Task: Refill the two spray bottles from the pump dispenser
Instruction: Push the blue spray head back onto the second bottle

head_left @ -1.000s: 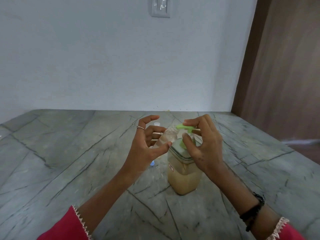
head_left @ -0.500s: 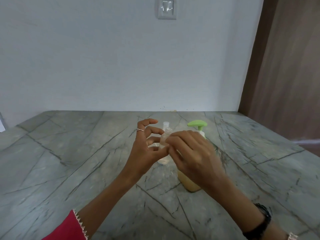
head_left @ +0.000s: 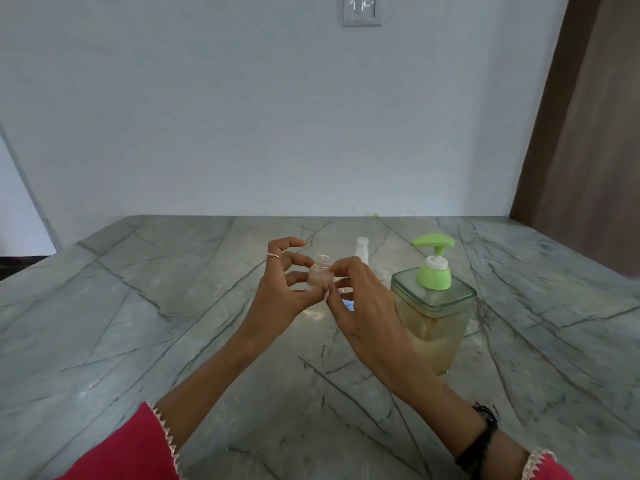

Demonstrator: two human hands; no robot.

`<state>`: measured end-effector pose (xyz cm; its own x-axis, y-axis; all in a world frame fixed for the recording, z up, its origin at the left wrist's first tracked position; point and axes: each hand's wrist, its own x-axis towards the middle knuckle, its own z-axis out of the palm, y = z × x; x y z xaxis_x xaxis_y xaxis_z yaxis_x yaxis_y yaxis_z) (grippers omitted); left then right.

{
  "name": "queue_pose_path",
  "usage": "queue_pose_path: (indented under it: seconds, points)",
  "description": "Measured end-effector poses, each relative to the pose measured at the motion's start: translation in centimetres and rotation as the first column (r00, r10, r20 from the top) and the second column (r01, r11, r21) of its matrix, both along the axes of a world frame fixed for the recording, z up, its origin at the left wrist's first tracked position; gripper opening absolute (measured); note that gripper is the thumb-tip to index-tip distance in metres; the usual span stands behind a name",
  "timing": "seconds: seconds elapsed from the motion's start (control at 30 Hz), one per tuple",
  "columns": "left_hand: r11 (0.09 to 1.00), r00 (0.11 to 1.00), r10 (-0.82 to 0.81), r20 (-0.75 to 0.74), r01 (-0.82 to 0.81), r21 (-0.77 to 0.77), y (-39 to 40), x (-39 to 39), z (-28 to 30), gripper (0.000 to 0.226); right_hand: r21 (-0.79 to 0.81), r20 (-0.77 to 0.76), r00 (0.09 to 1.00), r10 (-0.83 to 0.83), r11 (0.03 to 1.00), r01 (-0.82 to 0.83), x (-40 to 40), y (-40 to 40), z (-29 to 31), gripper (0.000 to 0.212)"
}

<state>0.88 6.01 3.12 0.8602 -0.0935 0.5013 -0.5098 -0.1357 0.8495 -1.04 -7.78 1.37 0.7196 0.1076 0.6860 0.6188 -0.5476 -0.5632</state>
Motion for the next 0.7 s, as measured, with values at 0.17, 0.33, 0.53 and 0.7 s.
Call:
queue_pose_path:
  seconds: [0.17,0.33,0.53,0.7]
  points:
    - [0.999,0.999,0.036,-0.013,-0.036,0.02,0.2,1.3,-0.8,0.055,0.066,-0.159,0.985,0.066,0.996,-0.056,1.1,0.4,-0.8,0.027]
    - [0.997,0.996,0.077,-0.041,-0.076,0.026,0.3,2.1,-2.5,0.06,0.096,-0.281,0.958,0.049,0.995,-0.023,1.9,0.3,-1.8,0.046]
    - [0.994,0.994,0.092,-0.062,-0.088,0.061,0.7,2.9,-3.5,0.063,0.081,-0.259,0.965,0.025,0.997,-0.004,2.7,0.3,-2.9,0.052]
    - [0.99,0.988,0.12,-0.098,-0.112,0.081,1.0,3.3,-4.0,0.065,0.145,-0.205,0.978,-0.029,0.988,0.06,3.4,0.3,-3.2,0.049]
